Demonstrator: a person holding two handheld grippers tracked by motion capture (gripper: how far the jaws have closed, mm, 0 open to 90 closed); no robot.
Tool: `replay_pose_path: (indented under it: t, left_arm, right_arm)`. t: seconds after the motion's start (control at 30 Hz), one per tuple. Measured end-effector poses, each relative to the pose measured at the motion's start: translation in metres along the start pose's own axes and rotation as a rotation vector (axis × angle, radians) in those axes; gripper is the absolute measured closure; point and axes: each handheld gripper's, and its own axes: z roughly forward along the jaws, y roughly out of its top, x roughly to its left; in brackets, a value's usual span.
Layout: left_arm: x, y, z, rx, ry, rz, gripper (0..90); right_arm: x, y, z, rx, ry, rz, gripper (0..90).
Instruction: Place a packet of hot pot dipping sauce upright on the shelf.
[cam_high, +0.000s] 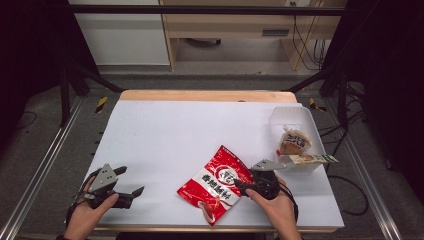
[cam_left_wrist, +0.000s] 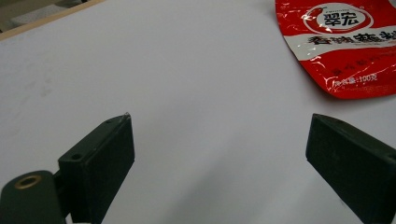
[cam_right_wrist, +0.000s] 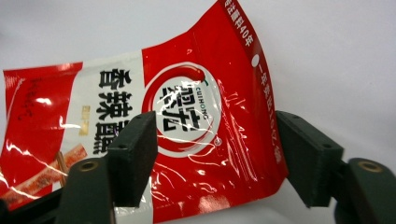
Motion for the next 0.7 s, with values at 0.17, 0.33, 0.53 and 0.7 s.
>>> replay_pose_path:
  t: [0.17,0.33,0.53,0.7]
  left_arm:
    - [-0.0002,0.0006,0.0009,0.003,0.0,0.005,7.7]
    - [-0.0016,0.0015,0.0014,0.003,-0.001,0.009,7.7]
    - [-0.0019,0.0013,0.0015,0.005,-0.004,0.01,7.8]
    - [-0.0019,0.0012,0.0013,0.006,-0.004,0.011,7.8]
  right_arm:
    - [-0.0033,-0.0052,0.0013,0.044,-0.04,-0.037,51.9]
    - [-0.0067,-0.0053,0.0038,0.06,-0.051,-0.055,65.9]
    - [-0.0034,-0.0037,0.0071,0.091,-0.094,-0.132,81.5]
    - [-0.0036,0.0,0.0077,0.092,-0.13,-0.189,90.0]
